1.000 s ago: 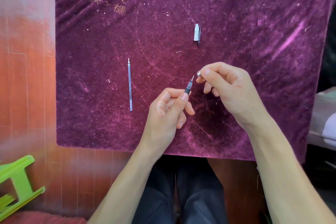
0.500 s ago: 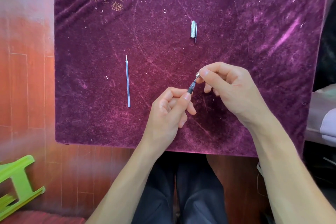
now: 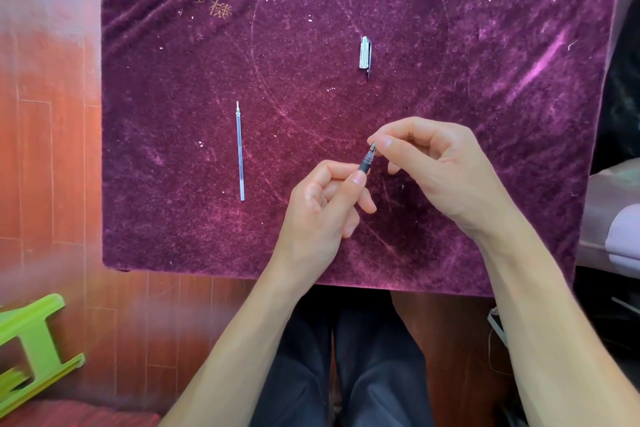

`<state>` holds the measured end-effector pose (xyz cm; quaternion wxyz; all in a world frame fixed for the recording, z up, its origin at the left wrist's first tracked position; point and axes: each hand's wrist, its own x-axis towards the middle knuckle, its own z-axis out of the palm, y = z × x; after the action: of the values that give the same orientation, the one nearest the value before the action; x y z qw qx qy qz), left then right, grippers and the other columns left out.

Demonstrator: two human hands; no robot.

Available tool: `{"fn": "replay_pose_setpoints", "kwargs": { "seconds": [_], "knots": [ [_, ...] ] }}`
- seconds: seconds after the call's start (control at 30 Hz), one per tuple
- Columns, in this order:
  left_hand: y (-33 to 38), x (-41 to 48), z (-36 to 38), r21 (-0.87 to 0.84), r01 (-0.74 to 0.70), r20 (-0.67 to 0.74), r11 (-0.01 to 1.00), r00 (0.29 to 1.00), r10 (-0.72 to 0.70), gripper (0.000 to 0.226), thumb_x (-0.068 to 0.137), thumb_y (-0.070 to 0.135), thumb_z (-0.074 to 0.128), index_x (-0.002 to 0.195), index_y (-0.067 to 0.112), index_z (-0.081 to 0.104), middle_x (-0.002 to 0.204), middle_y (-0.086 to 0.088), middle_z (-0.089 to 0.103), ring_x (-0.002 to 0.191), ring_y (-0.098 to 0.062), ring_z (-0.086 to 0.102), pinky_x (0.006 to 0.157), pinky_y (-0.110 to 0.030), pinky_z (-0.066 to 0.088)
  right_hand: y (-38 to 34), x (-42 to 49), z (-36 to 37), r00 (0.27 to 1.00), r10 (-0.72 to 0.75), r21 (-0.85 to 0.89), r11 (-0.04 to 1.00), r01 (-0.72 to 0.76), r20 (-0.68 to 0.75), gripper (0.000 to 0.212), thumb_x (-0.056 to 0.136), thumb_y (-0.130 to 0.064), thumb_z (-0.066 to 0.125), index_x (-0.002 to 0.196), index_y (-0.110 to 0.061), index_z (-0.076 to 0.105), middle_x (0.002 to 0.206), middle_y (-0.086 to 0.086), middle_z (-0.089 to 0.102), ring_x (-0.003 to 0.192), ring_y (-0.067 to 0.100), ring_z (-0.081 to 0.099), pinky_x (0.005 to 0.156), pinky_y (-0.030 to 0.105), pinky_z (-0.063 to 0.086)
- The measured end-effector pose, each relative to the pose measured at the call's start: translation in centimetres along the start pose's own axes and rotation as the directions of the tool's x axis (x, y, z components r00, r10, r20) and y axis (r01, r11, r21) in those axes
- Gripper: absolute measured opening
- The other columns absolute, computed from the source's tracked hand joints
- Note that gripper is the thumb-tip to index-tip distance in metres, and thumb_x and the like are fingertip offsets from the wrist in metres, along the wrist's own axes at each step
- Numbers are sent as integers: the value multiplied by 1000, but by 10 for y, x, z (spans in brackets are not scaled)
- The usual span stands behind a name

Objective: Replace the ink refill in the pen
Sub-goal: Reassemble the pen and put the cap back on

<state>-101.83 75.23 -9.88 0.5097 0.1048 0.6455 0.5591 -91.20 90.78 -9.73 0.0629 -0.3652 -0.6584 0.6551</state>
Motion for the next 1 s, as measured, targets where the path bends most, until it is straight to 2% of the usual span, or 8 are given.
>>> {"fn": "replay_pose_setpoints", "kwargs": {
  "seconds": [0.1, 0.23, 0.43, 0.67, 0.77, 0.93, 1.0],
  "knots": [
    [-1, 0, 0, 0, 4, 2, 1000, 1000, -4, 17, 106, 18, 54, 107, 4, 65, 76, -7, 70, 46, -8, 46, 47, -16, 39, 5, -2, 0, 1000, 4, 10, 1000, -4, 13, 13, 104, -17, 69, 100, -18, 81, 70, -24, 69, 66, -6, 58, 66, 7, 45],
    [-2, -1, 1, -6, 5, 13, 1000, 1000, -5, 16, 106, 19, 54, 106, 7, 65, 76, -7, 70, 45, -7, 46, 47, -15, 39, 8, -5, 4, 1000, -3, 56, 998, 2, 30, 16, 105, -13, 66, 100, -21, 80, 73, -28, 71, 68, -8, 61, 67, 5, 46],
    [-4, -4, 3, -28, 10, 25, 1000, 1000, -9, 16, 106, 22, 54, 102, 13, 66, 75, -3, 71, 44, -5, 46, 46, -13, 39, 14, -10, 9, 999, 46, 196, 979, -50, 22, 16, 104, -17, 68, 98, -24, 81, 85, -16, 76, 74, -3, 63, 70, 11, 50],
    [-6, -6, 6, -23, 2, -11, 1000, 1000, -2, 14, 107, 18, 53, 101, 12, 64, 74, -5, 71, 43, -6, 46, 46, -14, 38, 17, -14, 19, 993, 105, 238, 967, -87, -63, 10, 102, -15, 71, 97, -14, 80, 80, -15, 74, 71, -4, 63, 67, 11, 50],
    [-6, -5, 9, -14, -7, -31, 1000, 1000, 7, 13, 107, 16, 53, 101, 11, 64, 73, -3, 70, 43, -6, 46, 46, -14, 38, 16, -15, 21, 986, 135, 257, 961, -107, -97, 11, 102, -15, 72, 94, -15, 79, 78, -15, 74, 69, -4, 62, 67, 11, 50],
    [-7, -5, 11, 17, -27, -42, 999, 999, 28, 12, 106, 19, 54, 104, 11, 63, 73, -1, 71, 45, -5, 47, 47, -16, 40, 16, -15, 19, 981, 143, 228, 967, -111, -129, 10, 97, -26, 79, 87, -23, 80, 75, -15, 73, 68, -4, 62, 67, 11, 50],
    [-7, -5, 11, 12, -29, -37, 1000, 999, 29, 13, 106, 19, 54, 104, 11, 64, 73, -1, 71, 45, -5, 47, 47, -15, 40, 17, -15, 17, 983, 161, 239, 962, -135, -92, 11, 97, -33, 76, 93, -25, 81, 78, -15, 73, 69, -2, 62, 69, 16, 50]
  ]
}}
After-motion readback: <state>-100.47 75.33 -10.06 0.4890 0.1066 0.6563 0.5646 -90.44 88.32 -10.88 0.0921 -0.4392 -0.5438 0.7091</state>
